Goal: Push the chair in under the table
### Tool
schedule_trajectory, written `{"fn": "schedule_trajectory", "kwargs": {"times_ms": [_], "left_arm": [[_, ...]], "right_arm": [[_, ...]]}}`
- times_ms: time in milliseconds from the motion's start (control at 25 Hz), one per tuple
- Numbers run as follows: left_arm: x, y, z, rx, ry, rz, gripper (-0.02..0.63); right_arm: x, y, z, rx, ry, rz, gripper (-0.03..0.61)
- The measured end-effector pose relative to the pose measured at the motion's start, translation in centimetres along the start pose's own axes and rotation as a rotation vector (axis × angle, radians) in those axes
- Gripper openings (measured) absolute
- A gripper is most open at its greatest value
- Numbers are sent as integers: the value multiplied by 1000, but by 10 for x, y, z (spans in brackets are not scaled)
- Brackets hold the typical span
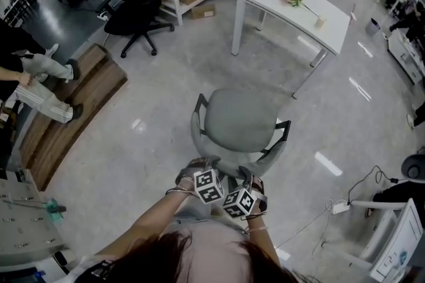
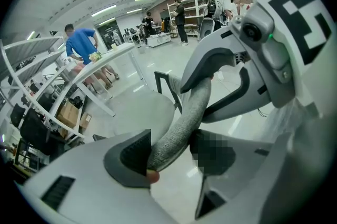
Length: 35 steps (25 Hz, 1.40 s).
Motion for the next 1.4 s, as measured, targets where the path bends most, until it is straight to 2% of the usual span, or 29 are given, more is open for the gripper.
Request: {"fn": "schedule_trajectory", "kwargs": {"times_ms": [560,1400], "left_arm": [[11,-15,-30,-17,-29,9,232],[12,-41,-85,-41,-93,41,231]], "right_arm": [[14,-14,29,-5,-19,-9,212],[45,-45,66,-66,-48,-2,212]]}}
Point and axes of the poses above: the fingertips, and each gripper's own axes: y backward along the fingers, z to its right, x out of its top, the point moved 1 cm from there along y, backward along the fingers, and after that the axes turned 10 degrees about x, right-handed, at the moved point
